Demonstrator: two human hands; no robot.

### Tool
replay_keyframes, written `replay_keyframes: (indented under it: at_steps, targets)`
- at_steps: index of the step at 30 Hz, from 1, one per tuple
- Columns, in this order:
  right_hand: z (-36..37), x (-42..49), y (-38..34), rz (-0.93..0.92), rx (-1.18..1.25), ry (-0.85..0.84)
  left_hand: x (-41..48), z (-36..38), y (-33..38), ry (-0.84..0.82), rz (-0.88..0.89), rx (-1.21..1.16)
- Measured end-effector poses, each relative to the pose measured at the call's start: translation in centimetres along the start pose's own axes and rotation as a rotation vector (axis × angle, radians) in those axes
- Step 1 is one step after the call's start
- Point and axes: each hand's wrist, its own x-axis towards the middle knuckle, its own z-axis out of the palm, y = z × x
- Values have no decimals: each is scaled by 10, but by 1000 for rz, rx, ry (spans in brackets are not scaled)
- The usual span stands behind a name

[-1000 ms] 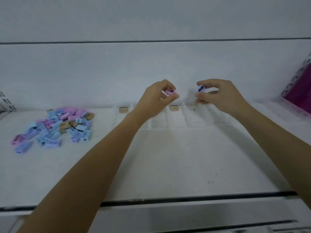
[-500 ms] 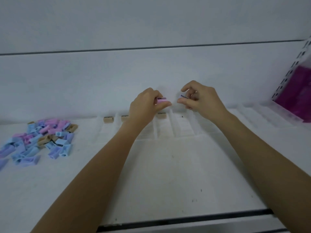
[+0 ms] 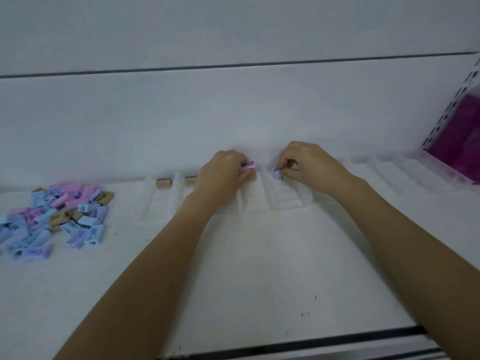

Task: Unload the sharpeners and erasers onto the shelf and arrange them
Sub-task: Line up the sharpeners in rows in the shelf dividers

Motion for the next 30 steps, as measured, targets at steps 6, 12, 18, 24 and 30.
replay_keyframes:
  at_steps: [6,12,18,24,30]
  targets:
    - [5,2,-3,29,-106,-30,0,1,-1,-17,-4,-3]
    - [8,5,-4,85,-132,7,0,0,0,-11,-2,6]
    - [9,3,-4,98,-109,7,-1,1,1,-8,8,13]
    - [-4,1,-11,34,-83,143,2,-24,-1,138,43,-68]
    - [-12,5,-38,16,-74,130,-10,-67,-42,178,54,-55]
